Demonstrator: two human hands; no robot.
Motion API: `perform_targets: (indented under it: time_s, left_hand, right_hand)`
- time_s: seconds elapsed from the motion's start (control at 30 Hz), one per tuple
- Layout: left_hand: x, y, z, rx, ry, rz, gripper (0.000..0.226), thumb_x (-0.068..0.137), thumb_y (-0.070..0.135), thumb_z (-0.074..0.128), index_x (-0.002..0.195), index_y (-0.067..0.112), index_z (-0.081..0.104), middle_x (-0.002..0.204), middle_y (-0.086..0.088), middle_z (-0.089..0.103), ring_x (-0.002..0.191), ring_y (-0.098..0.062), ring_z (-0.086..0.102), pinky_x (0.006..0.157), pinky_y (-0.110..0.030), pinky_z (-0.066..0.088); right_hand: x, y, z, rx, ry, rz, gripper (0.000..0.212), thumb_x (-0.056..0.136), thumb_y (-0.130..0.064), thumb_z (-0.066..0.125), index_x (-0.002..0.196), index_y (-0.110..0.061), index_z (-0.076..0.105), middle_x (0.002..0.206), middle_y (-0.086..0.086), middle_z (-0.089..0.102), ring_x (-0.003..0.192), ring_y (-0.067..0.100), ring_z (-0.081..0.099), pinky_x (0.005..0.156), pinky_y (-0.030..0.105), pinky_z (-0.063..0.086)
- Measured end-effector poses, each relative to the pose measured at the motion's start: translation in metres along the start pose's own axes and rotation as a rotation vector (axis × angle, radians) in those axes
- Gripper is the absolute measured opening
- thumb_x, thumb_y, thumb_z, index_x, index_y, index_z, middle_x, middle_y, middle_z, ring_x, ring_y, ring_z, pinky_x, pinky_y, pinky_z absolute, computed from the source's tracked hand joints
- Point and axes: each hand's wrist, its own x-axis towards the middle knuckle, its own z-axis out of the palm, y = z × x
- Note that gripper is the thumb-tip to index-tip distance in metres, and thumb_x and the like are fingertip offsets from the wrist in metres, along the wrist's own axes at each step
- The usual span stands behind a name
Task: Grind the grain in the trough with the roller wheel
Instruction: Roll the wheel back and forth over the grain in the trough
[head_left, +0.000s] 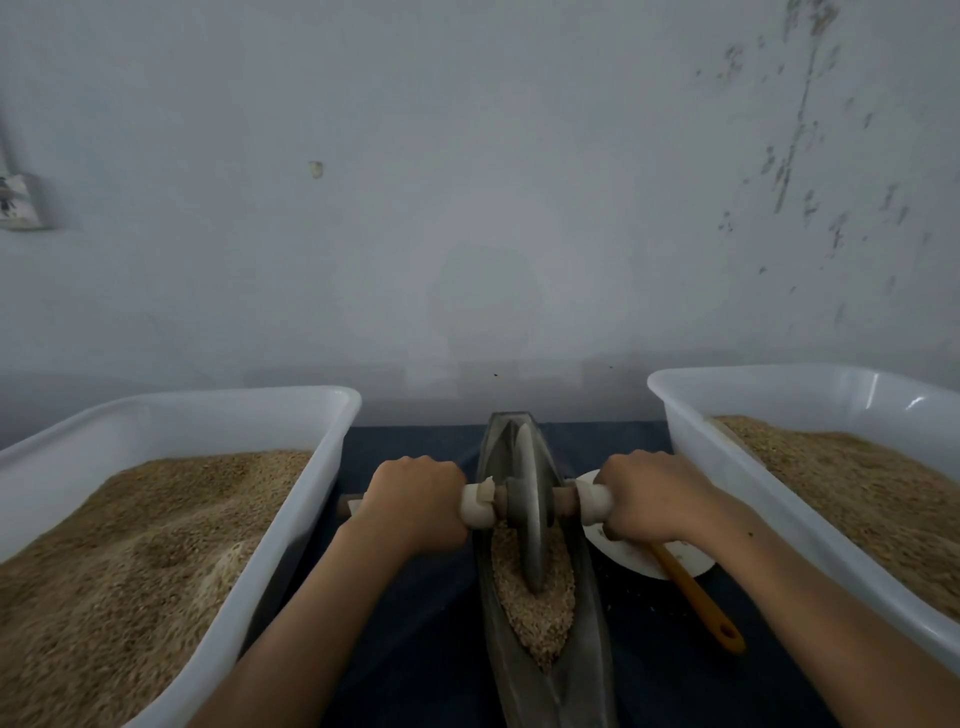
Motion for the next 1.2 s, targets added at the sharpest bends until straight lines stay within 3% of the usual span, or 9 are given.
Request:
perform_targets:
  time_s: [0.23, 0.4, 0.47, 0.6, 0.77, 0.97, 1.1, 1.2]
  left_hand:
    - [-0.001, 0.003, 0.009, -0.027, 0.245, -0.043, 0.017, 0.087, 0.039, 0.056, 0.098, 0.027, 0.053, 0.092, 0.006, 0.064, 0.082, -0.014, 0.06, 0.069, -0.027, 0.044]
    - [-0.001, 0.001, 0.012, -0.053, 0.287, -0.058, 0.02, 0.088, 0.041, 0.055, 0.1, 0.027, 0.048, 0.094, 0.007, 0.063, 0.084, -0.014, 0.061, 0.07, -0.028, 0.044]
    - [-0.002, 0.001, 0.009, -0.047, 0.261, -0.051, 0.021, 0.088, 0.042, 0.055, 0.101, 0.027, 0.05, 0.095, 0.006, 0.063, 0.086, -0.015, 0.061, 0.073, -0.029, 0.044]
    - [-0.002, 0.001, 0.001, 0.008, 0.139, -0.031, 0.023, 0.086, 0.038, 0.058, 0.106, 0.026, 0.055, 0.101, 0.004, 0.064, 0.093, -0.016, 0.06, 0.077, -0.03, 0.043]
    - [-0.003, -0.003, -0.005, 0.016, -0.06, -0.037, 0.034, 0.082, 0.037, 0.062, 0.114, 0.024, 0.058, 0.104, 0.001, 0.064, 0.095, -0.018, 0.06, 0.077, -0.029, 0.041]
    - [-0.001, 0.0, 0.0, 0.029, 0.053, -0.083, 0.026, 0.083, 0.037, 0.061, 0.106, 0.024, 0.058, 0.095, 0.004, 0.062, 0.087, -0.016, 0.059, 0.071, -0.028, 0.039]
    - [0.002, -0.003, 0.006, -0.014, 0.178, -0.105, 0.021, 0.086, 0.04, 0.057, 0.102, 0.026, 0.054, 0.097, 0.005, 0.062, 0.089, -0.016, 0.059, 0.07, -0.028, 0.037]
    - [0.001, -0.005, 0.01, -0.043, 0.199, -0.117, 0.018, 0.087, 0.04, 0.056, 0.099, 0.027, 0.052, 0.096, 0.005, 0.063, 0.086, -0.015, 0.06, 0.071, -0.028, 0.04]
  right_hand:
    - [0.007, 0.0, 0.011, -0.008, 0.191, 0.015, 0.004, 0.081, -0.028, 0.06, 0.084, -0.027, 0.059, 0.082, -0.004, 0.062, 0.077, 0.016, 0.06, 0.066, 0.029, 0.046]
    - [0.005, -0.005, 0.017, -0.026, 0.347, 0.024, 0.007, 0.085, -0.027, 0.056, 0.081, -0.03, 0.051, 0.086, -0.005, 0.063, 0.079, 0.018, 0.059, 0.064, 0.029, 0.036]
    - [0.002, -0.005, 0.014, -0.033, 0.312, 0.02, 0.003, 0.085, -0.026, 0.057, 0.086, -0.028, 0.055, 0.09, -0.004, 0.064, 0.081, 0.018, 0.06, 0.066, 0.03, 0.039]
    - [-0.006, -0.004, -0.001, -0.023, 0.057, 0.032, 0.024, 0.083, -0.023, 0.065, 0.107, -0.024, 0.062, 0.098, 0.0, 0.064, 0.089, 0.018, 0.061, 0.076, 0.03, 0.047]
    - [-0.009, -0.004, -0.008, -0.06, -0.047, 0.03, 0.031, 0.082, -0.022, 0.066, 0.113, -0.023, 0.061, 0.09, -0.002, 0.056, 0.083, 0.016, 0.056, 0.072, 0.028, 0.041]
    - [-0.002, -0.003, 0.003, 0.006, 0.053, 0.055, 0.02, 0.084, -0.023, 0.064, 0.105, -0.024, 0.062, 0.098, 0.0, 0.064, 0.091, 0.018, 0.062, 0.085, 0.034, 0.051]
    - [0.001, -0.004, 0.014, -0.008, 0.301, 0.06, 0.007, 0.088, -0.02, 0.055, 0.086, -0.026, 0.052, 0.094, -0.002, 0.063, 0.085, 0.02, 0.06, 0.067, 0.031, 0.041]
    - [0.002, -0.006, 0.017, -0.042, 0.404, 0.049, 0.005, 0.09, -0.022, 0.053, 0.088, -0.027, 0.05, 0.092, -0.003, 0.062, 0.084, 0.02, 0.059, 0.062, 0.031, 0.032]
